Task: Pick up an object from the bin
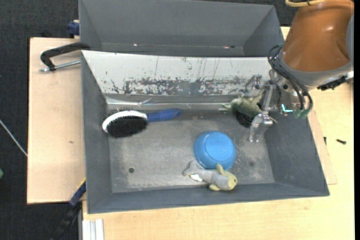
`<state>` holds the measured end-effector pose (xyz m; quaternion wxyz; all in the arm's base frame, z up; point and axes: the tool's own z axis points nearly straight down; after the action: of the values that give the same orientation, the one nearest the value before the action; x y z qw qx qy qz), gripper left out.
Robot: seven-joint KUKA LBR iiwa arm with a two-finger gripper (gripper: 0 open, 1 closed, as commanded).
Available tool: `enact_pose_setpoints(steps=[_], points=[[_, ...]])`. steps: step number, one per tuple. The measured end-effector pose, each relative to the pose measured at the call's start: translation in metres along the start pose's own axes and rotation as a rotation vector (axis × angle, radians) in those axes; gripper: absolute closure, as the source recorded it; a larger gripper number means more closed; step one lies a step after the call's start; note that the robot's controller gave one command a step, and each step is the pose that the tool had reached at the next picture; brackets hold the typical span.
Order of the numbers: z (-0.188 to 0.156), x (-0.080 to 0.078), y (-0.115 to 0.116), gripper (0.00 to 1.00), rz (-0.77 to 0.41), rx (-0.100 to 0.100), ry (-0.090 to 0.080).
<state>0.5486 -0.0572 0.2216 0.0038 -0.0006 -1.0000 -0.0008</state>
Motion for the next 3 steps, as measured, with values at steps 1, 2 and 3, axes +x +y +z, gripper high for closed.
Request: enact_pose_setpoints(steps=[1, 2, 3], points=[[0.121, 0.017, 0.042, 0.0, 0.027, -0.002, -0.009], [0.135, 0.016, 0.048, 0.0, -0.13, 0.0, -0.013], [0.135, 0.017, 0.048, 1.0, -0.131, 0.0, -0.013]])
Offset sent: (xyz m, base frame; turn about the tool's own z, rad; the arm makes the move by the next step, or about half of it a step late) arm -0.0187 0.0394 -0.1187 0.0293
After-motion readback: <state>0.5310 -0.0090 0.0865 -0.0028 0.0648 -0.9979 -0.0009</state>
